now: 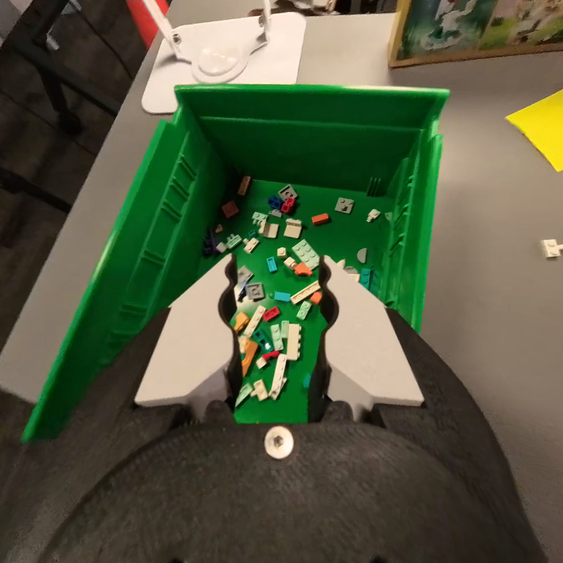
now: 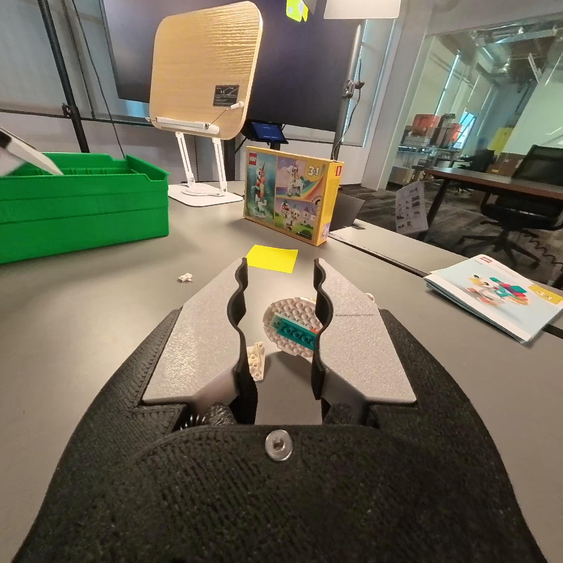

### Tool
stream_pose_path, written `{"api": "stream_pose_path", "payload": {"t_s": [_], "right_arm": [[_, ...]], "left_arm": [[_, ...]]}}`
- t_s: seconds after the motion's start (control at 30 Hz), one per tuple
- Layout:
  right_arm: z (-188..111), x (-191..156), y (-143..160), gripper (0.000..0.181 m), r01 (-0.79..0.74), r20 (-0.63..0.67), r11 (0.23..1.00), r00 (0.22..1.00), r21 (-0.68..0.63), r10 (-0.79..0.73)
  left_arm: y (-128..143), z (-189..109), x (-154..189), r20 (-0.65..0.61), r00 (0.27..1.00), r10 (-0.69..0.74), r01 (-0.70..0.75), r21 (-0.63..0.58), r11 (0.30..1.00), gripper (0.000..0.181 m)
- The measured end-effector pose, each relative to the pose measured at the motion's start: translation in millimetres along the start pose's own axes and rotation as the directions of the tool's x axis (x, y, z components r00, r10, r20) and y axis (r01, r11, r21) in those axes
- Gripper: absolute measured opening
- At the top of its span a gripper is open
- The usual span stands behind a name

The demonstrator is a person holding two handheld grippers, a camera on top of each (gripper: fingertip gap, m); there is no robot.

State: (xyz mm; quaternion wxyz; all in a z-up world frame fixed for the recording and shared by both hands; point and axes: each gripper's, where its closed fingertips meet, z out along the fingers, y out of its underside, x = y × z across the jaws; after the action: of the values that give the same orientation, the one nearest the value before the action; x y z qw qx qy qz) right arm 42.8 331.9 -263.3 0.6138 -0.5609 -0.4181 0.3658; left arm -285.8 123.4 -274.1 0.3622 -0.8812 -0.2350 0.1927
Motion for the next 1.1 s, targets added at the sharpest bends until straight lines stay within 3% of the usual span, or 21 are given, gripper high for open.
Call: {"api": "stream_pose_path", "payload": {"t_s": [0.1, 0.17, 0.3, 0.37, 0.53, 0.6, 0.67, 0.73, 0.77, 0.87, 1.0, 1.03, 1.1], "right_arm": [[0.4, 1.1, 1.5, 0.041, -0.009, -0.002, 1.000, 1.000, -0.007, 0.009], [0.3, 1.0, 1.2, 0.041, -0.012, -0.001, 1.000, 1.000, -0.005, 0.012], [0.6, 1.7, 1.6, 0.041, -0.016, -0.003, 1.000, 1.000, -0.006, 0.016], [0.4, 1.9, 1.4, 0.041, -0.019, -0.002, 1.000, 1.000, -0.004, 0.019], [-3.4, 8.3, -2.6, 0.041, -0.036, -0.019, 0.999, 0.999, 0.021, 0.037], [-7.3, 16.4, -4.8, 0.041, -0.036, -0.044, 0.999, 0.998, 0.033, 0.037], [-12.3, 28.6, -6.3, 0.041, -0.023, -0.084, 0.999, 0.996, 0.038, 0.026], [-17.6, 42.5, -6.9, 0.041, -0.023, -0.127, 0.999, 0.992, 0.047, 0.029], [-20.2, 48.9, -6.6, 0.041, -0.034, -0.143, 0.998, 0.989, 0.052, 0.041], [-27.6, 64.9, -5.1, 0.041, -0.088, -0.179, 0.993, 0.979, 0.074, 0.100], [-33.0, 73.4, -5.2, 0.041, -0.141, -0.193, 0.984, 0.968, 0.105, 0.160], [-33.0, 73.5, -5.1, 0.041, -0.144, -0.192, 0.984, 0.968, 0.105, 0.162], [-32.0, 72.8, -4.7, 0.041, -0.141, -0.191, 0.985, 0.969, 0.101, 0.159]], "left_arm": [[-8.5, 7.9, 35.7, -0.209, 0.978, -0.007, 0.031, 0.111, 0.993, 0.051], [-24.1, -1.7, 58.3, -0.391, 0.917, -0.080, 0.173, 0.208, 0.963, 0.038], [-68.7, -32.1, 70.8, -0.647, 0.731, -0.216, 0.524, 0.329, 0.785, 0.031], [-76.9, -29.1, 81.7, -0.642, 0.737, -0.208, 0.532, 0.363, 0.765, 0.029], [-91.5, -16.5, 122.8, -0.492, 0.867, -0.081, 0.328, 0.439, 0.837, 0.030], [-103.6, -45.4, 133.2, -0.384, 0.923, 0.015, 0.215, 0.548, 0.808, 0.028], [-112.0, -89.9, 176.4, -0.382, 0.907, 0.177, 0.128, 0.651, 0.748, 0.027], [-96.3, -119.1, 245.6, -0.438, 0.810, 0.390, 0.025, 0.691, 0.723, 0.038], [-79.4, -120.1, 276.8, -0.458, 0.754, 0.471, -0.041, 0.682, 0.730, 0.045], [-26.9, -83.5, 339.0, -0.530, 0.636, 0.560, -0.197, 0.591, 0.782, 0.052], [25.4, -20.2, 372.7, -0.603, 0.587, 0.540, -0.368, 0.394, 0.842, 0.063], [35.3, -10.2, 375.5, -0.619, 0.585, 0.523, -0.407, 0.334, 0.850, 0.070], [40.9, -3.7, 382.3, -0.647, 0.577, 0.498, -0.397, 0.310, 0.864, 0.065]]}}
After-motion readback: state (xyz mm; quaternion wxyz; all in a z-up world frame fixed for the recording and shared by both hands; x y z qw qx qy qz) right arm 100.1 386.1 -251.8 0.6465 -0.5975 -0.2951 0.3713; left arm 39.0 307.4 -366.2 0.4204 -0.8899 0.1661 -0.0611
